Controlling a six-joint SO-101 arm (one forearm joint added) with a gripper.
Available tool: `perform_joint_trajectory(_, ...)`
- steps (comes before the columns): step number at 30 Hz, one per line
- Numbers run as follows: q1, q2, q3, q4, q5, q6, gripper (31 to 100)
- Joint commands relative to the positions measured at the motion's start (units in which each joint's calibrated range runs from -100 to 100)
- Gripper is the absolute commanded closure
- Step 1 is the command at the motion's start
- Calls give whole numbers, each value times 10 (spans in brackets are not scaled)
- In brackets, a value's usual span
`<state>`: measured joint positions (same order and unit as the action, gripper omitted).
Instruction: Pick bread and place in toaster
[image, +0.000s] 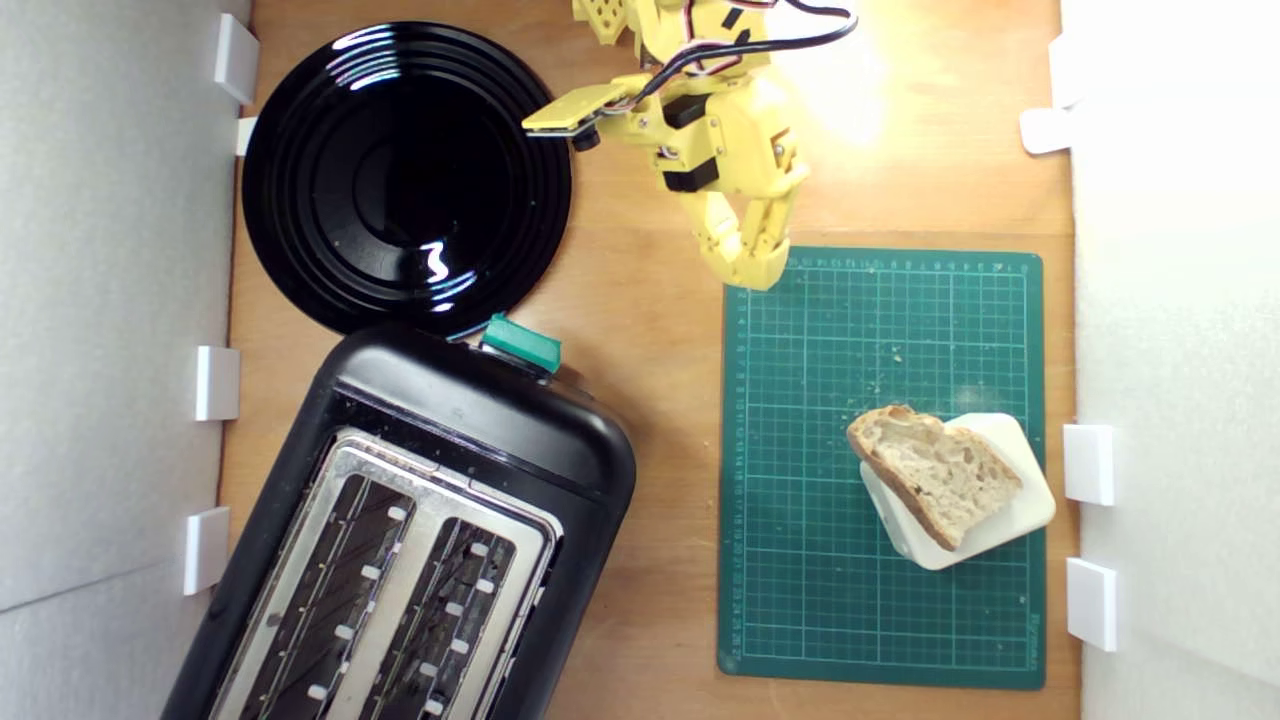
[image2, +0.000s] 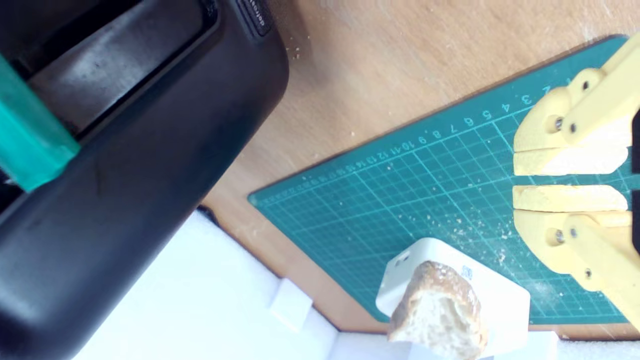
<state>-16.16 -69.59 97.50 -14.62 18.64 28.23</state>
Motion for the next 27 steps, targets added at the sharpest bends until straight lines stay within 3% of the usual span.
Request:
perform_joint_trajectory(1, -2, 13, 2, -8, -24, 3, 806)
perform_joint_trajectory(23, -1, 0, -1, 6, -23, 3, 810)
perform_joint_trajectory(26, -1, 0, -3, 38, -23, -5, 810)
perform_joint_trajectory(27, -2, 0, -9, 64, -23, -21, 810)
